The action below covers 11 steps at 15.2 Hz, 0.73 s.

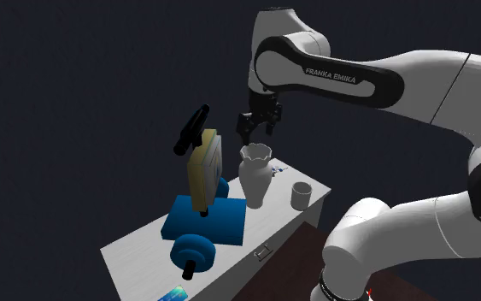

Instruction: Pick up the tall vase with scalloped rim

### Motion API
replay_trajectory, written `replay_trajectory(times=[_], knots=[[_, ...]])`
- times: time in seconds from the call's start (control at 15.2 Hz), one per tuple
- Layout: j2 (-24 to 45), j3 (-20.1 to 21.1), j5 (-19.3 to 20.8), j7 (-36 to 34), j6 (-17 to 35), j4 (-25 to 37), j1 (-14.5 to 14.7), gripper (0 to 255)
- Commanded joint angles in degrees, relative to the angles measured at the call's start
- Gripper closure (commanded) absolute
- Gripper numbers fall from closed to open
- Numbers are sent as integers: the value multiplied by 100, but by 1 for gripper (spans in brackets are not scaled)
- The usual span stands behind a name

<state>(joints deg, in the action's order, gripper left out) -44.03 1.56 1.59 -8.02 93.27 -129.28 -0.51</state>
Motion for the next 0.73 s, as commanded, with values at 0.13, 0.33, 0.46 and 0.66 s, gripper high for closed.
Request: replay_trajectory(times=[0.13, 0.33, 0.46, 0.66], knots=[[299, -62, 93, 53, 274, -35, -57, 0], [782, -154, 228, 124, 672, -38, -143, 0], [1125, -216, 315, 164, 925, -6, -199, 0], [1665, -305, 439, 216, 1283, 93, -284, 0]])
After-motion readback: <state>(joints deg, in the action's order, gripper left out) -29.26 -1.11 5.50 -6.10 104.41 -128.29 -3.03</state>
